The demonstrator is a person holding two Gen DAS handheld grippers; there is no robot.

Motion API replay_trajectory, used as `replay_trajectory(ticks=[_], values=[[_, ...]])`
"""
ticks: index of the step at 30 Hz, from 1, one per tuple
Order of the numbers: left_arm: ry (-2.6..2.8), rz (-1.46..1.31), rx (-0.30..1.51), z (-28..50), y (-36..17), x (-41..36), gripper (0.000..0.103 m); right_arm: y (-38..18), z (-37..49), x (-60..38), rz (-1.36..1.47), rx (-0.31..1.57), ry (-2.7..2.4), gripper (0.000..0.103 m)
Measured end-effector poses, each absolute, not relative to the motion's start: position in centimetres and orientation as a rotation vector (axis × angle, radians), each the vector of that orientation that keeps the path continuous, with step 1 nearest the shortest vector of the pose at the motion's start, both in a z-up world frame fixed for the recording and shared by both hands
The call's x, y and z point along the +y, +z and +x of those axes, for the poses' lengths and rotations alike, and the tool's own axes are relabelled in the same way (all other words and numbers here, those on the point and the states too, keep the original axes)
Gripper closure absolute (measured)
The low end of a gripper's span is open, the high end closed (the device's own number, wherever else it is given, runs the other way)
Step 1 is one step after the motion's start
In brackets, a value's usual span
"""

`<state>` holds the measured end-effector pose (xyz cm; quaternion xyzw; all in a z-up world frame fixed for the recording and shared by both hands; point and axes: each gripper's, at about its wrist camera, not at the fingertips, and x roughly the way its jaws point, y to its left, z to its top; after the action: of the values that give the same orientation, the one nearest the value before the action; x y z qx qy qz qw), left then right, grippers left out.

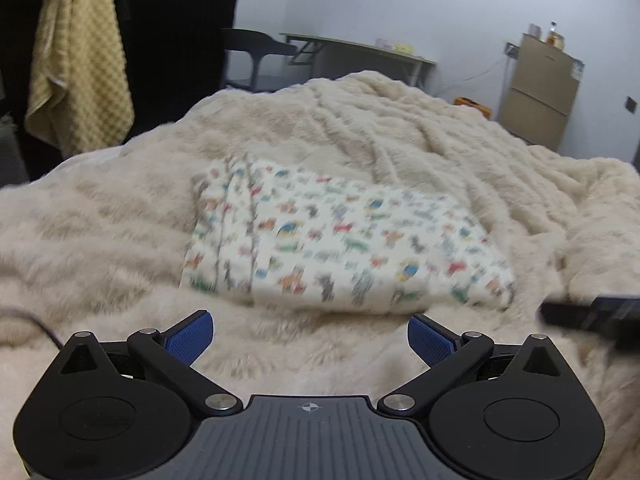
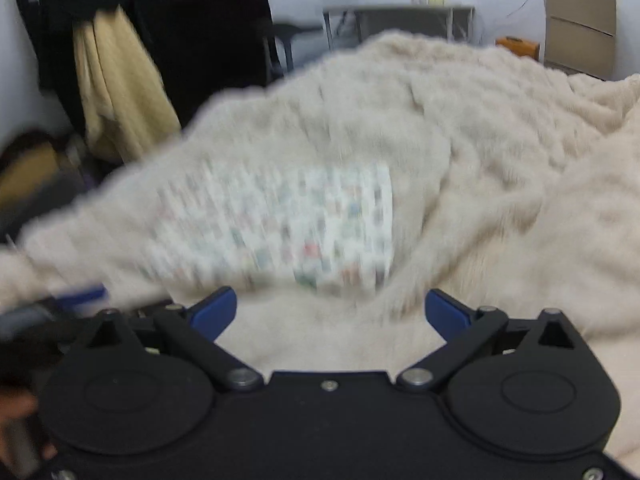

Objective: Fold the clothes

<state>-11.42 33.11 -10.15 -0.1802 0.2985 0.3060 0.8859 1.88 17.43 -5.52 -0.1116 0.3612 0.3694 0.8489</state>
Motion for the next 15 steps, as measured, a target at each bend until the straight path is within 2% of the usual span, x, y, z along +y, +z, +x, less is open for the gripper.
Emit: replay_trajectory(ticks=[2,4,15], values=[[0.621,-0.362,0.641,-11.1,-10.9,32.9,0.0,-6.4,1.2,18.2,-0.312,0.746,0.774,0.006],[0.615,-0.342,0.653,-10.8,-11.3,32.6,0.0,-6.3,0.7,18.1,-0.325,0.711,0.769,0.0],[0.638,-0.322,0.62,-11.3,-10.5,32.6,0.0,-7.0,-0.5,18.9,-0.427,0.685,0.768,0.0]])
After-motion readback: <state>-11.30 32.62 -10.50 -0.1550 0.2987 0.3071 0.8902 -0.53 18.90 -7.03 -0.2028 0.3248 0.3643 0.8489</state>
